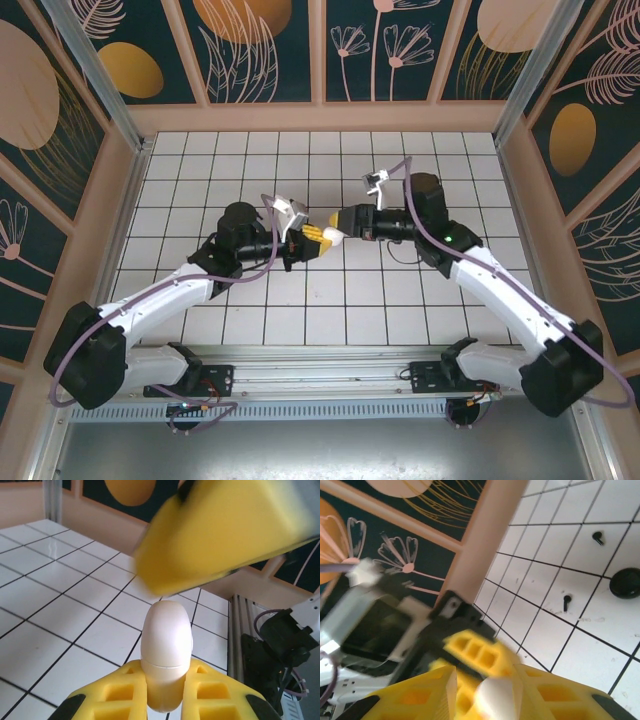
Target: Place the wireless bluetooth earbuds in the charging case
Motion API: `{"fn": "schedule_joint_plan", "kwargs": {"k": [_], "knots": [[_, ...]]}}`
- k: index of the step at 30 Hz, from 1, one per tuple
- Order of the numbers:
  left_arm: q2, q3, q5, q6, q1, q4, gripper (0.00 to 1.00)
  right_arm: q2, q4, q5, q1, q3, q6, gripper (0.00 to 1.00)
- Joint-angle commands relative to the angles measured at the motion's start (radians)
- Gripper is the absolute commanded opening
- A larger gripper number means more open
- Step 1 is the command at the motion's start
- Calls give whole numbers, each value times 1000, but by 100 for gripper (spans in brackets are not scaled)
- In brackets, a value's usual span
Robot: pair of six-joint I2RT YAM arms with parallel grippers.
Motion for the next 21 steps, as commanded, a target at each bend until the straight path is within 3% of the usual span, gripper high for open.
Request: {"fn": "schedule_joint_plan", "kwargs": {"k": [1,7,12,15,21], "knots": [[15,-39,0,-109,35,91,0,-166,-16,-38,11,23,-63,34],[28,-50,44,-200,38,178,0,-310,-93,191,4,-53,-93,40],[33,-39,88,-300,37,237,0,-320,71,247,-1,-184,-8,48],[31,-24,19,-299,39,162,0,-315,115,300,-1,-246,44,49],[129,42,-99,-296,38,8,0,-319,-80,549,-7,-284,88,49]]}}
